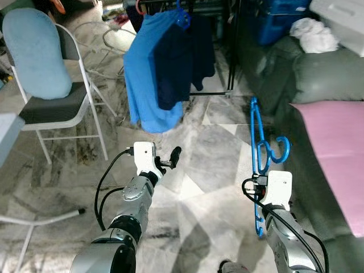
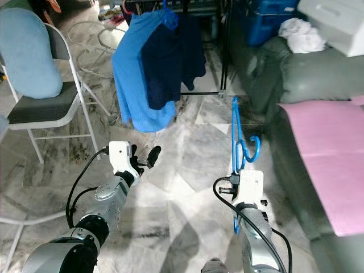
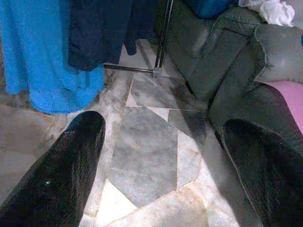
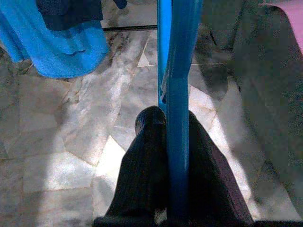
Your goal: Hang hanger
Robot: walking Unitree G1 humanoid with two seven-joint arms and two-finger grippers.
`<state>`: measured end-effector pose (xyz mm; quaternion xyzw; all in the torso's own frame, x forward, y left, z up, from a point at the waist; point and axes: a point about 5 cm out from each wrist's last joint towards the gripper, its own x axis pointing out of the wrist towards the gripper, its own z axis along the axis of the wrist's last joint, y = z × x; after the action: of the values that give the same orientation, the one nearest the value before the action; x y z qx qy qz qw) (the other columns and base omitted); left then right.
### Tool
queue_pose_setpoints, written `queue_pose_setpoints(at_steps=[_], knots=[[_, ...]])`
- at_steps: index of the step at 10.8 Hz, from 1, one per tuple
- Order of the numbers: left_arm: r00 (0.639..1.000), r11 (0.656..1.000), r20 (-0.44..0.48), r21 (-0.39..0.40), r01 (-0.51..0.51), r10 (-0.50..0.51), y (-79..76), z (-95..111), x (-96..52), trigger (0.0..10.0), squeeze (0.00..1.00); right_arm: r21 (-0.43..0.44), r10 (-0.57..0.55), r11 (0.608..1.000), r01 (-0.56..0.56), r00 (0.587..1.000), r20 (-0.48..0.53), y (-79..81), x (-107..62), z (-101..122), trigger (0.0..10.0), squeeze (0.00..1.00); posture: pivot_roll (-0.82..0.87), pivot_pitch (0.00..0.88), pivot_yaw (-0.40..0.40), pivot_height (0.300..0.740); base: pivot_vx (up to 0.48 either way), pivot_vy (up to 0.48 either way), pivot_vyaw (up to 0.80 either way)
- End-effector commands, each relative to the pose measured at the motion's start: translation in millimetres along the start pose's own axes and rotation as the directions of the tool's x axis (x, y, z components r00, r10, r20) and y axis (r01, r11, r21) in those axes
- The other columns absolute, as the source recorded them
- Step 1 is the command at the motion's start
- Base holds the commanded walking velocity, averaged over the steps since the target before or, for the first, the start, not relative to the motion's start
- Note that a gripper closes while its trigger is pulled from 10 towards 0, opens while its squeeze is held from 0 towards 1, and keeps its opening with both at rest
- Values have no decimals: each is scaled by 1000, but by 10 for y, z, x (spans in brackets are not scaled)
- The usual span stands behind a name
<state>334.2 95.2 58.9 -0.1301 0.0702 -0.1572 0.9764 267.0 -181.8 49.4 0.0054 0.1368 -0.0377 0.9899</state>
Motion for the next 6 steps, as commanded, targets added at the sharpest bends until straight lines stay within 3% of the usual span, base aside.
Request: queue_pose_setpoints(at_steps=[1,4,6], knots=[[1000,1000,-6,7,21,-21,-43,9,22,10000,0,1,-22,1000,22,1000,1,-56,-5,18,10000,0,-329,149,104,740,446,0,0],[999,999,-29,-11,38,-39,-99,-63,6,10000,0,3,-29,1000,29,1000,-5,-82,10,37,10000,0,-344,156,111,740,447,0,-800],[998,999,-47,-22,30,-31,-91,-110,-16,10000,0,-9,-20,1000,20,1000,-7,-82,-2,28,10000,0,-356,152,109,740,448,0,0]])
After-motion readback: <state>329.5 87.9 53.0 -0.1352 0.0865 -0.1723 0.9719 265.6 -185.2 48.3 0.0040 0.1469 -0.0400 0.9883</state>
